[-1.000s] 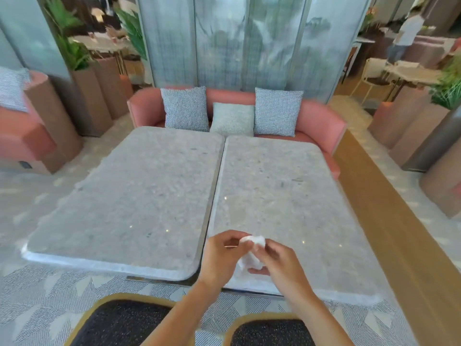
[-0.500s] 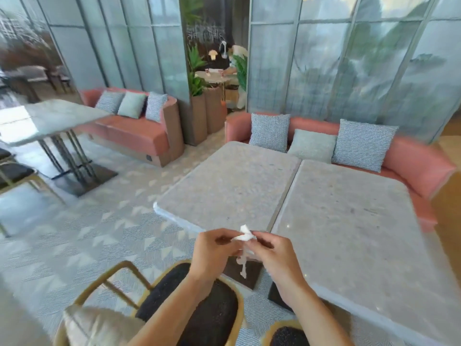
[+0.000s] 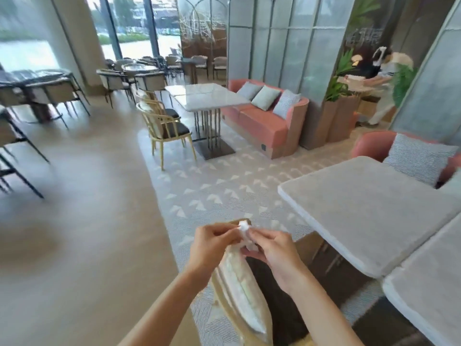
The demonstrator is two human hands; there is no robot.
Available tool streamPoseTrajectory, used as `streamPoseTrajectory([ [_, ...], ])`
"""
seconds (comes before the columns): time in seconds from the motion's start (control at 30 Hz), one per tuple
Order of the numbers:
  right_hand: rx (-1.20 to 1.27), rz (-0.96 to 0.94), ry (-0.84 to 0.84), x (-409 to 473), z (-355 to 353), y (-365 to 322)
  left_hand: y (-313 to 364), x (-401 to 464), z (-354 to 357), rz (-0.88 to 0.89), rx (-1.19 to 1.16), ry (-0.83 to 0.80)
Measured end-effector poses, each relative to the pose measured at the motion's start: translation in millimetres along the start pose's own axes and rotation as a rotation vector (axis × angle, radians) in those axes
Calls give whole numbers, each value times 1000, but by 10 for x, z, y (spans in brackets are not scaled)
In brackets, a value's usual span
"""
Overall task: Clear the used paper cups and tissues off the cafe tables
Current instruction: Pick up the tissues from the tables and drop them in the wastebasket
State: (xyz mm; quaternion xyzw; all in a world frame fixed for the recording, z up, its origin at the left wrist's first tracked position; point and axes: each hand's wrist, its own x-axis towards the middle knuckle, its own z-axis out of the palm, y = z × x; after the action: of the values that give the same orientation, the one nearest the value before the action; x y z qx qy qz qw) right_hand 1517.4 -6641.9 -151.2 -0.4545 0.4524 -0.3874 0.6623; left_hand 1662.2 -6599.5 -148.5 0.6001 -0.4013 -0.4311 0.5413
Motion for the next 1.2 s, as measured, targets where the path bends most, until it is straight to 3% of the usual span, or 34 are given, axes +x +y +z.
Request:
streamPoseTrajectory([
  [0.33, -105, 47, -368, -44, 3256, 605, -237, -513, -3184, 16, 20, 417],
  [0.53, -108, 43, -538, -264, 4676, 770, -184, -937, -4515, 23, -29, 633],
  [0.67, -152, 14, -648, -332, 5288, 801, -144, -1060, -5067, 17, -53, 738],
  [0.83, -209, -82, -689, -197, 5740, 695, 26, -943, -5494, 42, -98, 725],
  [1.2, -95, -270, -571, 1211, 6604, -310, 1054, 428, -6379, 221, -6, 667],
])
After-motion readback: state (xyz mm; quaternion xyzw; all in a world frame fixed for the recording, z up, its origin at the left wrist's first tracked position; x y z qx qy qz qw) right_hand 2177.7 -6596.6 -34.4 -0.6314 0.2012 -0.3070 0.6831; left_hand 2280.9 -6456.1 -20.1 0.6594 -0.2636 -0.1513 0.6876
